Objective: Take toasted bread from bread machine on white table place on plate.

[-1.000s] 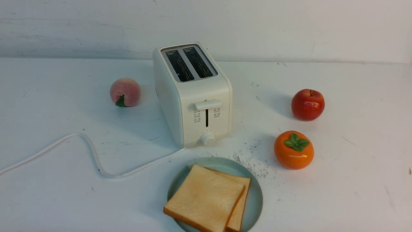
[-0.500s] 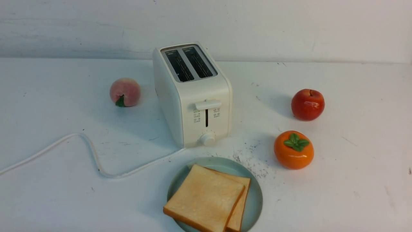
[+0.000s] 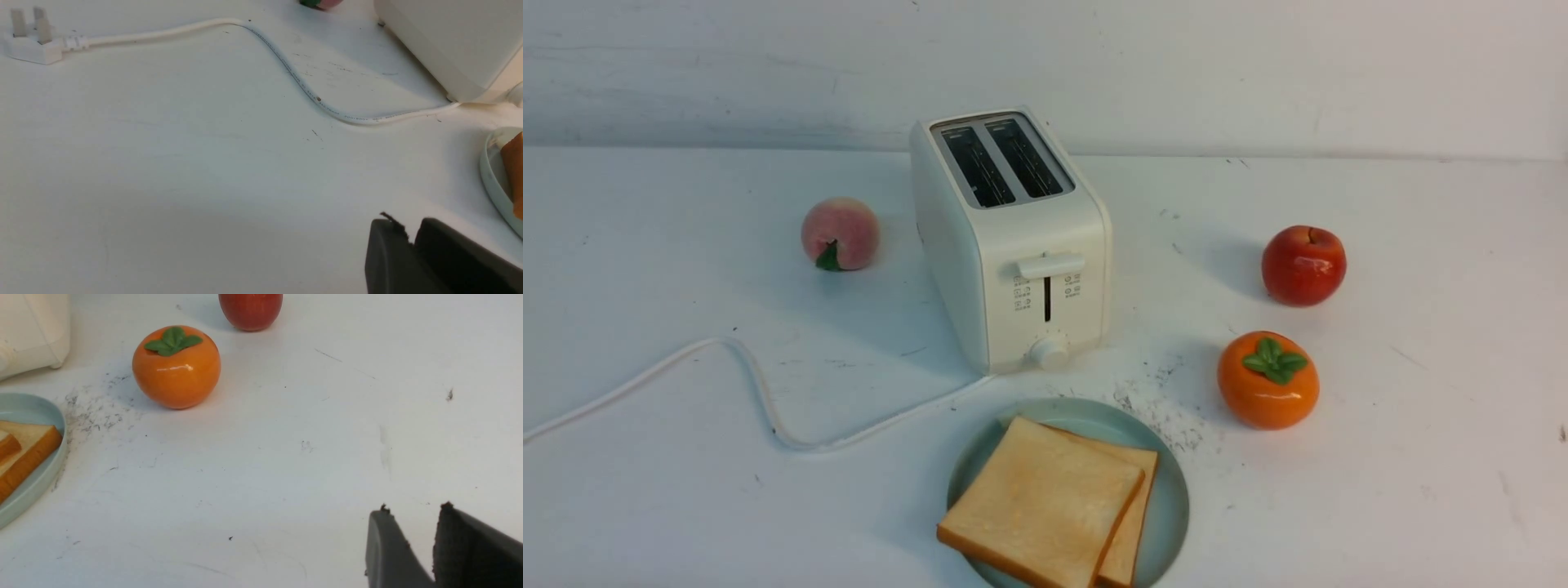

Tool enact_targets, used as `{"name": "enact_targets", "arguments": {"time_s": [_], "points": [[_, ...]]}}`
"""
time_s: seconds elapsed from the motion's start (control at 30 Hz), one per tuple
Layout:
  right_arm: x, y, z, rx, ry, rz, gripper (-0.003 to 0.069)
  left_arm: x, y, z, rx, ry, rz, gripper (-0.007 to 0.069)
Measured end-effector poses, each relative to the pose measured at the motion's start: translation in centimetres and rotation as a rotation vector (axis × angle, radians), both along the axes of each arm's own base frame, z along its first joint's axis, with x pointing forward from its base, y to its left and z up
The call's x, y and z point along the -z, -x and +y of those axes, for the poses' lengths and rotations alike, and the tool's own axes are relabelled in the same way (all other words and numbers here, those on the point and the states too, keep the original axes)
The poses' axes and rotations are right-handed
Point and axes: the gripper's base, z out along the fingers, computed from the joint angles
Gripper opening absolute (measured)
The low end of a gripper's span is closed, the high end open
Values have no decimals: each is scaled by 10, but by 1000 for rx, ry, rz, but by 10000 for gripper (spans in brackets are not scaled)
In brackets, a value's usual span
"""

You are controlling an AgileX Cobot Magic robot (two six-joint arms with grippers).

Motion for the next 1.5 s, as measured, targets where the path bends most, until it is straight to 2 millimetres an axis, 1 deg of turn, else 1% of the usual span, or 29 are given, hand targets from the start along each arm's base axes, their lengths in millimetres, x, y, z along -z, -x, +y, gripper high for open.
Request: {"name": "enact_targets", "arguments": {"time_s": [1.5], "points": [[0, 0, 0, 0, 0, 0, 240, 0, 0, 0, 0, 0, 0, 127]]}}
